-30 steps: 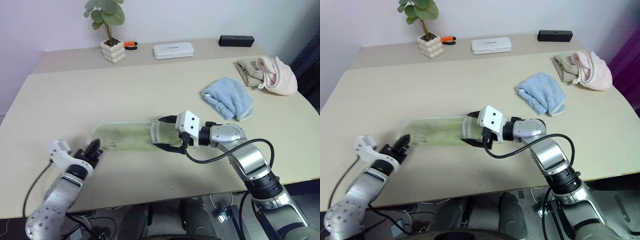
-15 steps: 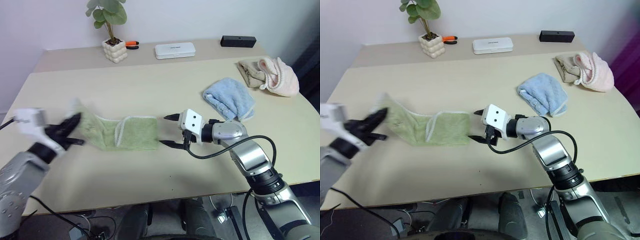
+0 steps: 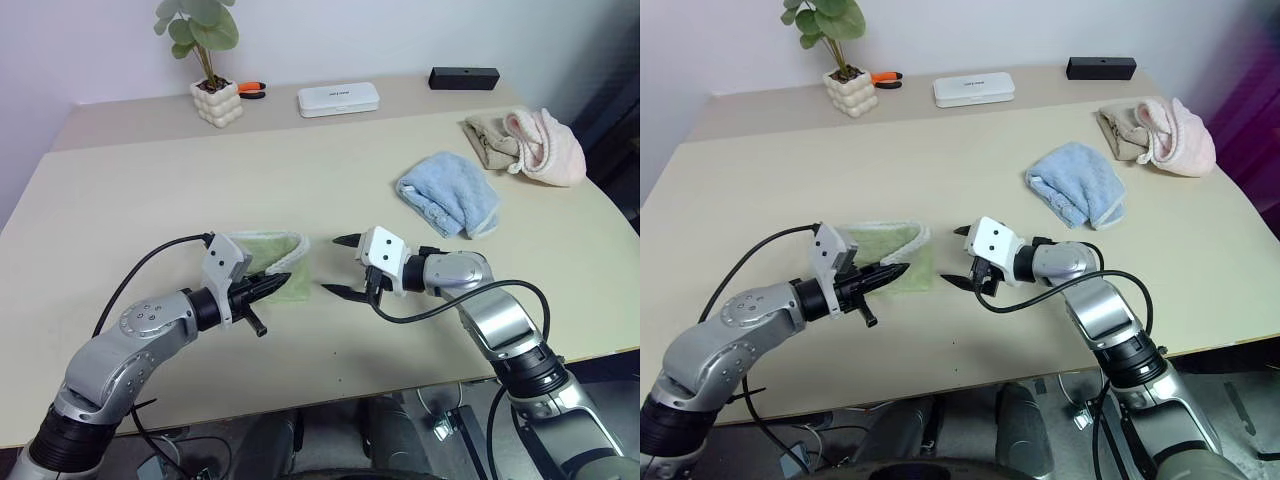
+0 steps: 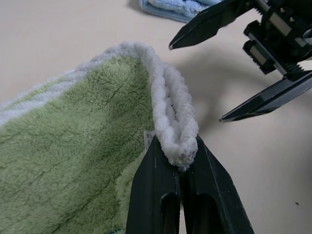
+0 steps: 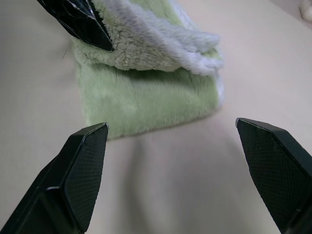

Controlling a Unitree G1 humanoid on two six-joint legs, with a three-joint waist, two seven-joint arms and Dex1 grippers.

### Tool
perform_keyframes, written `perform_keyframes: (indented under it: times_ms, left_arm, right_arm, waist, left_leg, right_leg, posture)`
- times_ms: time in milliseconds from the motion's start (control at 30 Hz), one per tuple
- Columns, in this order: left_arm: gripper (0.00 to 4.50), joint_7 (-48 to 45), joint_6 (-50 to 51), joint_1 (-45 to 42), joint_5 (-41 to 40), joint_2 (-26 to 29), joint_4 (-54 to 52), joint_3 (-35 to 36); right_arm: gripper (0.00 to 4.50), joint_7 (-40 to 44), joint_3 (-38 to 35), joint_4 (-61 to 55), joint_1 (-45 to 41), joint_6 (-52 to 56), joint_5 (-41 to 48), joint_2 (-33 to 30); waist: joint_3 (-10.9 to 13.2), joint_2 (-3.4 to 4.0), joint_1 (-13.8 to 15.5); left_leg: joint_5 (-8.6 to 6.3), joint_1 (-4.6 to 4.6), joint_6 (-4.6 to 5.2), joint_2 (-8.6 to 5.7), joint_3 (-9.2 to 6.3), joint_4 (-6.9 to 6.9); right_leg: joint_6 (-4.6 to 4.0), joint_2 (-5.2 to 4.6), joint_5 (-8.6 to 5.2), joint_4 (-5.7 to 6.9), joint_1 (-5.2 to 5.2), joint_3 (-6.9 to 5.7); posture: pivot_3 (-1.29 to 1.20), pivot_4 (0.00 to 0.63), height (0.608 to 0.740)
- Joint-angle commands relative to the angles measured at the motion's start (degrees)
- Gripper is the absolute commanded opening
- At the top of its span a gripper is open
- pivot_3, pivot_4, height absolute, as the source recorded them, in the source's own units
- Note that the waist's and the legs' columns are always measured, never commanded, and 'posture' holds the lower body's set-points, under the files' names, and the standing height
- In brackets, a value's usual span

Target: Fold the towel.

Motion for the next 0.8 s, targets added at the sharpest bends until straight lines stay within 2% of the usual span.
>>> perform_keyframes:
  times_ms: [33,133,167,267,333,367,400,433,567,633,800]
  left_arm:
    - [1.42,-0.3,0.9,-0.4,-3.3,-0.9,-1.3,5.2]
    - [2.88,0.1,2.7,0.0,-5.6,-1.0,-1.7,8.2]
    - [3.31,-0.5,3.9,1.4,-8.4,0.1,-2.1,11.7]
    - [3.31,-4.1,6.1,7.3,-13.7,4.5,-3.1,22.3]
    - [3.31,-2.6,5.7,7.5,-15.6,4.6,-1.3,27.6]
    - [2.67,-1.8,5.3,7.1,-16.2,4.4,0.2,30.3]
    - [2.42,-1.2,5.2,6.8,-16.6,4.3,1.2,32.0]
    - [1.93,-1.4,4.4,6.7,-15.9,4.4,1.5,33.1]
    - [0.00,-1.8,2.3,6.9,-8.1,6.4,0.0,28.8]
    - [0.00,-2.5,1.8,7.3,-4.3,6.7,-1.1,23.6]
    - [0.00,-4.4,0.2,7.8,0.5,5.0,-1.0,16.7]
  right_arm:
    - [4.32,-0.4,-1.3,-3.3,0.0,-0.2,0.3,-0.2]
    - [4.32,-0.3,-1.6,-3.1,-0.2,-0.1,0.4,-0.4]
    - [4.32,-0.1,-2.0,-2.8,-0.4,-0.2,0.5,-0.6]
    - [4.32,0.1,-3.4,-1.2,-1.6,-0.7,0.9,-1.0]
    - [4.32,-0.2,-4.4,-0.5,-2.8,-0.1,1.9,-0.2]
    - [3.75,-0.3,-4.9,-0.2,-3.5,0.3,2.4,0.3]
    - [3.50,-0.3,-5.2,-0.1,-3.9,0.6,2.7,0.6]
    - [2.97,-0.2,-5.3,0.0,-4.3,0.6,2.9,0.8]
    - [0.95,-0.9,-4.4,-1.4,-7.5,2.9,5.1,4.7]
    - [0.07,-1.5,-2.2,-2.3,-8.3,5.2,5.7,7.7]
    - [0.07,-2.7,3.8,0.3,-9.0,6.4,2.3,11.7]
  waist:
    - [0.0,-0.01,-0.1]
    - [0.0,-0.01,0.0]
    - [0.0,-0.01,-0.1]
    - [0.0,0.02,-0.5]
    - [0.0,0.03,-0.2]
    - [0.0,0.03,0.0]
    - [0.0,0.03,0.1]
    - [0.0,0.02,0.1]
    - [0.0,0.01,-0.1]
    - [0.0,0.01,-0.1]
    - [0.0,0.02,-0.2]
  left_leg:
    - [0.00,0.00,0.00,0.00,-0.01,0.00]
    - [0.00,0.00,0.00,0.00,-0.01,0.00]
    - [0.00,0.00,0.00,0.00,-0.01,0.00]
    - [0.01,-0.01,-0.03,0.02,0.02,-0.01]
    - [-0.01,-0.01,-0.02,0.02,0.02,-0.03]
    - [-0.01,0.00,-0.01,0.02,0.02,-0.01]
    - [-0.01,-0.01,-0.01,0.02,-0.01,0.01]
    - [-0.01,0.00,-0.02,0.02,-0.01,0.03]
    - [-0.01,0.01,-0.03,-0.01,-0.01,0.04]
    - [-0.01,0.02,-0.03,0.00,-0.01,0.02]
    - [0.04,-0.04,-0.13,0.00,0.01,-0.02]
  right_leg:
    - [0.00,0.00,0.00,0.00,0.00,0.00]
    - [0.00,0.00,0.00,0.01,-0.01,0.00]
    - [0.00,0.00,0.00,0.01,0.00,0.00]
    - [0.00,0.02,0.00,0.03,-0.09,0.05]
    - [-0.01,0.03,-0.01,0.05,-0.11,0.06]
    - [-0.01,0.03,-0.01,0.06,-0.08,0.05]
    - [0.00,0.03,-0.01,0.04,-0.05,0.03]
    - [0.00,0.02,-0.01,0.04,-0.02,0.03]
    - [0.00,0.01,0.00,0.03,0.03,0.03]
    - [-0.01,0.01,0.00,0.04,0.00,0.04]
    - [-0.02,0.01,0.00,0.05,-0.11,0.05]
  posture:
    - [0.00,0.150,0.740]
    - [0.00,0.150,0.740]
    - [0.00,0.150,0.740]
    - [0.00,0.150,0.740]
    - [0.00,0.150,0.740]
    - [0.00,0.150,0.740]
    - [0.00,0.150,0.740]
    - [0.00,0.150,0.740]
    - [0.00,0.150,0.740]
    - [0.00,0.150,0.740]
    - [0.00,0.150,0.740]
